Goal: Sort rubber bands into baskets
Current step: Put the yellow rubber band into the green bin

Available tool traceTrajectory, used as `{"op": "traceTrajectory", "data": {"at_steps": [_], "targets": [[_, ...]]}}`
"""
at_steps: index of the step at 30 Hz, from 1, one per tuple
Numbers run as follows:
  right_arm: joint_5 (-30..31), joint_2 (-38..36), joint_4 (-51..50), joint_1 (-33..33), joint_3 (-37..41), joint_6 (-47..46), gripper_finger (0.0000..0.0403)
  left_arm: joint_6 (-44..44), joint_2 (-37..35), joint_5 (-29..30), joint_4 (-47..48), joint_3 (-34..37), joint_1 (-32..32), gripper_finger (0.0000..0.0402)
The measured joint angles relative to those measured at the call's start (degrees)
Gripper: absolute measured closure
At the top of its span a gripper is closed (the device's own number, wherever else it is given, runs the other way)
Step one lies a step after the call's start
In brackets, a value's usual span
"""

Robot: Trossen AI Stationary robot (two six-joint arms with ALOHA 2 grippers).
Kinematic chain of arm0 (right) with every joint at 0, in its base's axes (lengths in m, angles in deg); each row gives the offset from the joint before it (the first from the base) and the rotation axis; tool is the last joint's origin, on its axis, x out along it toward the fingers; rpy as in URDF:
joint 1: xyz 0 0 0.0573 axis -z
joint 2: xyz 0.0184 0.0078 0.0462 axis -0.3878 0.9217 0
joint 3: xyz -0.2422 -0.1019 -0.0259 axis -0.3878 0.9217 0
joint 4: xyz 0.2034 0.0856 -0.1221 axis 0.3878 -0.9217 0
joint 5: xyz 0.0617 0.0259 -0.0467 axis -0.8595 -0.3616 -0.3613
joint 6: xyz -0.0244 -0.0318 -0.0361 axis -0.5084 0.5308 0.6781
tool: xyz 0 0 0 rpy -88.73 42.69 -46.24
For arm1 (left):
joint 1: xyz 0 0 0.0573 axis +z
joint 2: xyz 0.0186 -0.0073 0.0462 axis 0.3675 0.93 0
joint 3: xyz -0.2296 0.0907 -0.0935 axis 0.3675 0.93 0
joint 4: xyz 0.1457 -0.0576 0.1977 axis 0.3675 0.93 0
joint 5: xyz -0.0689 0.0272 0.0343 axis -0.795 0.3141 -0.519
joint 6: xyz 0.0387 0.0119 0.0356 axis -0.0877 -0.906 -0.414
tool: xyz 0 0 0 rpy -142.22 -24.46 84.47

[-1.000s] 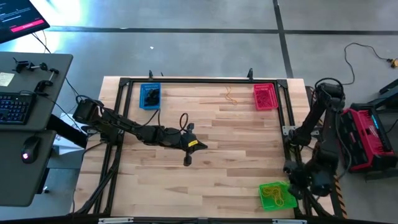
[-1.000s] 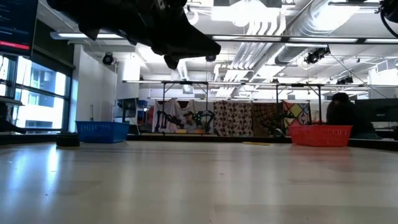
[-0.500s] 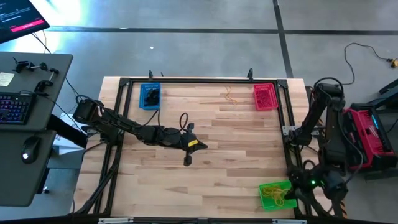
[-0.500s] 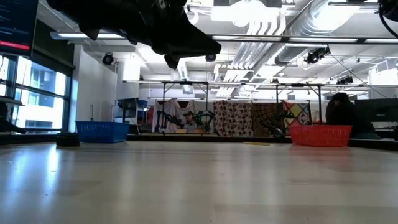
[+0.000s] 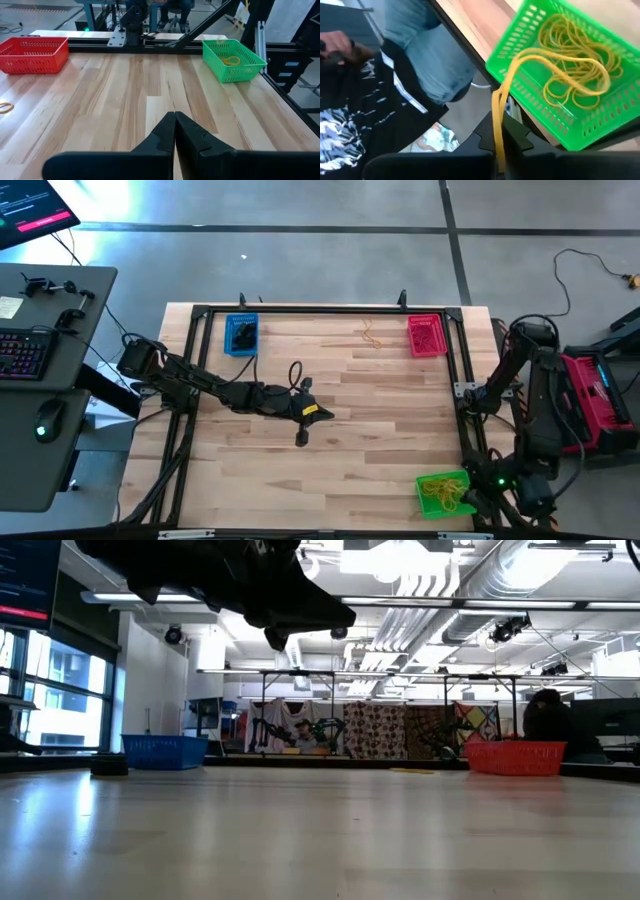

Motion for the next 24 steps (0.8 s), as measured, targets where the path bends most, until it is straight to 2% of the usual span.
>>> {"op": "traceTrajectory", "data": {"at_steps": [7, 14, 19, 24], "targets": [[-3.5, 1.9, 2.7, 5.1, 3.0, -2.9, 0.0403, 0.4, 0.0, -0.1, 0.0, 0.0, 0.0, 0.0401], [-7.0, 4.3, -2.2, 11.7, 3.3, -4.3, 0.0403, 0.5, 0.0, -0.1, 0.0, 0.0, 0.0, 0.0401], [-12.9, 8.0, -2.3, 14.6, 3.3, -5.0, 0.0403, 0.5, 0.0, -0.1, 0.3, 0.0, 0.0, 0.0401], [-17.4, 12.6, 2.0, 16.2, 3.3, -5.0, 0.0403, 0.5, 0.0, -0.1, 0.9, 0.0, 0.0, 0.0401]]}}
